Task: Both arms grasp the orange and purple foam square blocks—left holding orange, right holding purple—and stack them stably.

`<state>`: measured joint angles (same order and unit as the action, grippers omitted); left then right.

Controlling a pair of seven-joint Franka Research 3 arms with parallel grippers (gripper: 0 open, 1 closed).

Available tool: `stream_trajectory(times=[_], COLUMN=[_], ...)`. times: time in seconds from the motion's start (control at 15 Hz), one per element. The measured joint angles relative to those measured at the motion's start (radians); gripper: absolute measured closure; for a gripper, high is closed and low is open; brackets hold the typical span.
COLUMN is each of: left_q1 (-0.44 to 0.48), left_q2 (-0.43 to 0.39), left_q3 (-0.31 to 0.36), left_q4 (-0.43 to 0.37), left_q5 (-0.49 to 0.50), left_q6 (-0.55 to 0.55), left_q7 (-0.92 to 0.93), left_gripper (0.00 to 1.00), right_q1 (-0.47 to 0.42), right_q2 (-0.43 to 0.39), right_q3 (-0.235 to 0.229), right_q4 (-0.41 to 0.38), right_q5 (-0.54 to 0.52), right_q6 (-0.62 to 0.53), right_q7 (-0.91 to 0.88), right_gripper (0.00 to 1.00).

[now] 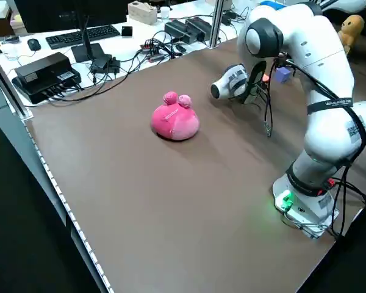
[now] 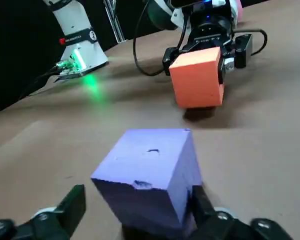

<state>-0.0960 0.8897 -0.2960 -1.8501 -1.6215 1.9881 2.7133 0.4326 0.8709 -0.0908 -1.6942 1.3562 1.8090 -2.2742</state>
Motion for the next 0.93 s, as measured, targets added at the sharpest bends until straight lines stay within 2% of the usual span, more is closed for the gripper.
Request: stream_trajectory(times=[0.07, 0.53, 0.6, 0.67, 0.93], left_q1=[-0.018, -0.082, -0.087, -0.094, -0.110], left_q2=[0.008, 0.062, 0.072, 0.082, 0.104], left_q3=[0.000, 0.001, 0.001, 0.001, 0.000], left_q4=[0.016, 0.096, 0.106, 0.115, 0.133], left_q5=[-0.019, -0.053, -0.053, -0.053, -0.054], left_q6=[0.000, 0.005, 0.005, 0.005, 0.005], left_q7=[0.004, 0.006, 0.007, 0.007, 0.007], left_gripper=[0.40, 0.40, 0.40, 0.40, 0.40], right_q1=[0.004, 0.015, 0.014, 0.014, 0.007], right_q2=[0.001, 0.003, 0.003, 0.003, 0.001], right_q3=[0.000, 0.000, -0.001, -0.002, -0.006], right_q4=[0.000, 0.001, 0.003, 0.007, 0.031], right_q5=[0.012, 0.034, 0.034, 0.034, 0.036], right_q6=[0.000, 0.005, 0.006, 0.008, 0.009], right_q7=[-0.007, -0.018, -0.022, -0.032, -0.051], right_gripper=[0.13, 0.25, 0.27, 0.34, 0.41])
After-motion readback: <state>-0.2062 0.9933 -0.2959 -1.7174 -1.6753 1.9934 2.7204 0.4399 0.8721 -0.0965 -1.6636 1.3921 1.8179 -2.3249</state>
